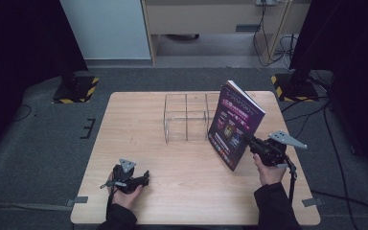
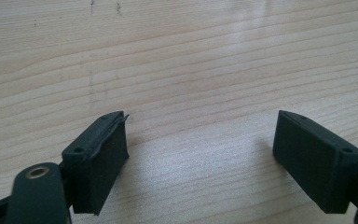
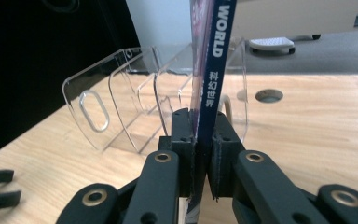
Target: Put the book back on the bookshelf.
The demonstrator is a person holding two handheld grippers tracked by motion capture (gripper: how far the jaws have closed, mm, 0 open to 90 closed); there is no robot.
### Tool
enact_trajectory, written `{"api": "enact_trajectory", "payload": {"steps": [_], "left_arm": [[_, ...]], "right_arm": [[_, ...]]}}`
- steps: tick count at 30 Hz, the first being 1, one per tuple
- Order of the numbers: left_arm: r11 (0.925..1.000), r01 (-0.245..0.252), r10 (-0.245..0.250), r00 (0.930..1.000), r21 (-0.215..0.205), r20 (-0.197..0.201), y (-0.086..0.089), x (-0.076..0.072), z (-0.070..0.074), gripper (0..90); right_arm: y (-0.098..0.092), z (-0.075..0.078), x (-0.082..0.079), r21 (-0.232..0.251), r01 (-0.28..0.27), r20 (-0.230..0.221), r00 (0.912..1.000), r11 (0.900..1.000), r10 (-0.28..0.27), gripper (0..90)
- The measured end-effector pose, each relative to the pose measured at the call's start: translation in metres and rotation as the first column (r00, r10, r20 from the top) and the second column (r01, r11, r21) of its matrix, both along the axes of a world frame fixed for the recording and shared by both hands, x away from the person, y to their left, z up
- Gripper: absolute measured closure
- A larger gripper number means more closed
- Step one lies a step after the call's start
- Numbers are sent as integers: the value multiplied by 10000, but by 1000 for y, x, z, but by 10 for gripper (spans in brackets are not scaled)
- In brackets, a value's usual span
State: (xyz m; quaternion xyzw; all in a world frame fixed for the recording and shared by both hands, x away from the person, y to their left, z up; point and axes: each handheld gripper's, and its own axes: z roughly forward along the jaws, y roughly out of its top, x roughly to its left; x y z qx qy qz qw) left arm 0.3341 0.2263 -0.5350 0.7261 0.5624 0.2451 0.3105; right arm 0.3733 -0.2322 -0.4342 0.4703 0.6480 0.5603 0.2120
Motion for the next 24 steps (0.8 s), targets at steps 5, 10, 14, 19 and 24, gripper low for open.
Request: {"api": "enact_trajectory", "payload": {"steps": [5, 10, 14, 19, 24], "left_arm": [[10000, -2, 2, 10000, 1, 1, 0, 0, 0, 167], [10000, -1, 1, 10000, 2, 2, 0, 0, 0, 167], [10000, -9, 9, 10000, 0, 10, 0, 0, 0, 165], [10000, -8, 8, 10000, 6, 10, 0, 0, 0, 165], [10000, -17, 17, 10000, 30, -14, 0, 0, 0, 161]], "right_arm": [[0, -4, -7, -226, -162, -185, 9997, 9996, 157, 826], [0, -7, -12, -419, -322, -324, 9990, 9986, 308, 827], [-1, -9, -17, -487, -359, -463, 9984, 9982, 336, 828], [-3, -11, -23, -519, -243, -381, 9990, 9984, 223, 825], [-1, -10, -22, -477, -251, -409, 9989, 9985, 232, 823]]}}
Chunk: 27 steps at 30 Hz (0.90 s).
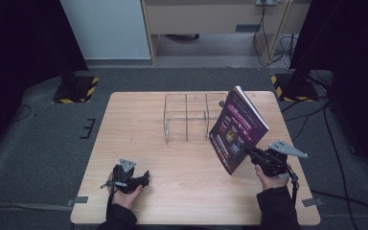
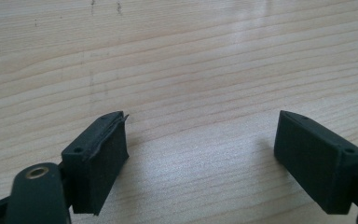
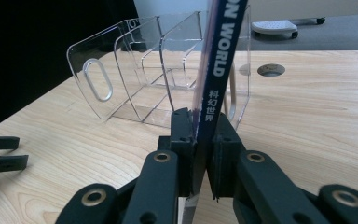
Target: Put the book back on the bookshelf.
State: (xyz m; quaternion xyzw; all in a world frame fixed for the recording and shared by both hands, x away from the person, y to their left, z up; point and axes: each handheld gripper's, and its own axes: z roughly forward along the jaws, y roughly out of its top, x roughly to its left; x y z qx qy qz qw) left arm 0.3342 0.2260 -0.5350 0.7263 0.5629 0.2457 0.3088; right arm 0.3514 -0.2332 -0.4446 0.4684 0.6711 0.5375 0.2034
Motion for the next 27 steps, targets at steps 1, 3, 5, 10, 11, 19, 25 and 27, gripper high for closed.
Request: {"api": "enact_trajectory", "payload": {"steps": [1, 3, 5, 10, 11, 19, 25, 27], "left_arm": [[10000, 0, 0, 10000, 3, 0, 0, 0, 0, 160], [10000, -2, 2, 10000, 2, -3, 0, 0, 0, 159], [10000, 1, -1, 10000, 4, -1, 0, 0, 0, 159], [10000, 1, -1, 10000, 7, -6, 0, 0, 0, 158], [10000, 1, -1, 10000, 7, -4, 0, 0, 0, 159], [10000, 1, -1, 10000, 7, -5, 0, 0, 0, 158], [10000, -5, 5, 10000, 8, -6, 0, 0, 0, 157], [10000, -5, 5, 10000, 11, -5, 0, 0, 0, 157]], "right_arm": [[1, 0, 0, -34, 7, 16, 10000, 10000, -7, 822], [3, 2, 1, -65, -38, 59, 10000, 10000, 39, 815], [2, 6, 1, 23, 14, 256, 9997, 10000, -15, 802], [-1, 22, 1, 436, 262, 588, 9979, 9987, -288, 784], [-1, 24, 2, 455, 322, 692, 9970, 9984, -353, 780], [-5, 32, 9, 603, 580, 784, 9950, 9965, -626, 755], [-6, 39, 16, 555, 690, 768, 9944, 9961, -731, 749], [-5, 41, 18, 490, 708, 790, 9941, 9963, -745, 753]]}}
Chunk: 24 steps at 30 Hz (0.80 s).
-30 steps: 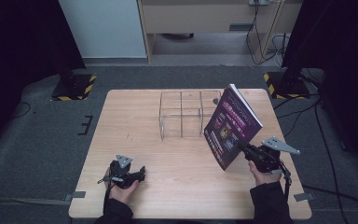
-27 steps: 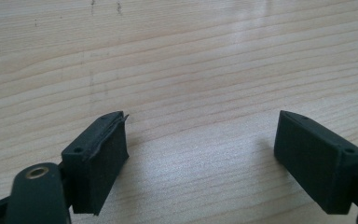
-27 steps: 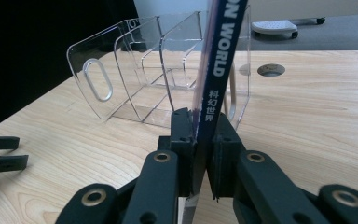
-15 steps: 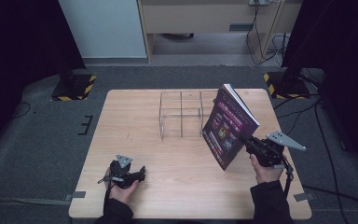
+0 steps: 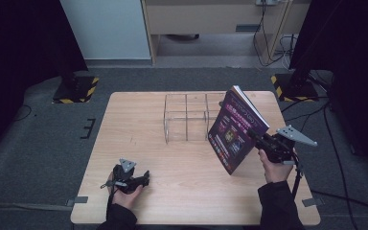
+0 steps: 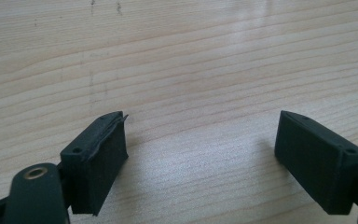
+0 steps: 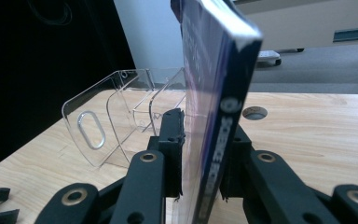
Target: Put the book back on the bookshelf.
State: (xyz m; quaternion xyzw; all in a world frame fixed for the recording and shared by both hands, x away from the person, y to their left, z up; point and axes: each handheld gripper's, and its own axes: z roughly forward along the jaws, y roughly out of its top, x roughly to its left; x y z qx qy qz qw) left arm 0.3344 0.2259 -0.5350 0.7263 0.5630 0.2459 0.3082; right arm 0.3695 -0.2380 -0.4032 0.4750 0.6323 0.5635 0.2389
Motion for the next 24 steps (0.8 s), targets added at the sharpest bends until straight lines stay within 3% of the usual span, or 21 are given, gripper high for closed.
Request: {"api": "enact_trajectory", "payload": {"steps": [13, 24], "left_arm": [[10000, 3, -3, 10000, -6, -1, 0, 0, 0, 157], [10000, 2, -2, 10000, 0, -2, 0, 0, 0, 157]], "right_arm": [[7, 6, 3, 282, 189, -361, 9992, 9994, -179, 838], [26, 20, 7, -52, 300, 326, 9990, 9995, -298, 841]]}}
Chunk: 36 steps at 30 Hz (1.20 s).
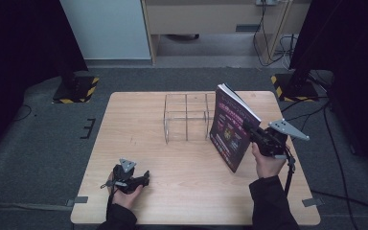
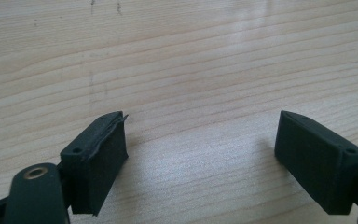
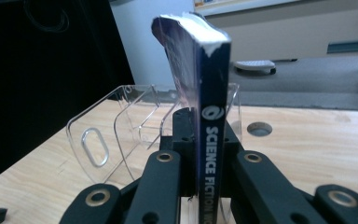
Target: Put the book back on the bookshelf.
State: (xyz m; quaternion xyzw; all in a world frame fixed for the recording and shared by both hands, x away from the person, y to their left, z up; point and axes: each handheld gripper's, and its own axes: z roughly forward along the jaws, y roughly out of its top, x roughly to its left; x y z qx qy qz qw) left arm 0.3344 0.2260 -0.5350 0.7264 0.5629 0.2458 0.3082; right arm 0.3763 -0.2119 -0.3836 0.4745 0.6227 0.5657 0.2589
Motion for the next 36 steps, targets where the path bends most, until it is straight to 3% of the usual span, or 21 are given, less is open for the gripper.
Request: {"api": "enact_trajectory", "payload": {"steps": [13, 26, 36], "left_arm": [[10000, -5, 5, 10000, -11, 6, 0, 0, 0, 157], [10000, 5, -5, 10000, 8, 8, 0, 0, 0, 157], [10000, -10, 10, 10000, -14, 23, 0, 0, 0, 157]], "right_arm": [[9, 10, 28, 175, 640, 722, 9953, 9978, -651, 841], [28, -2, 56, -20, 1073, 1222, 9868, 9942, -1062, 842], [36, -15, 61, -83, 1417, 1531, 9784, 9899, -1388, 841]]}}
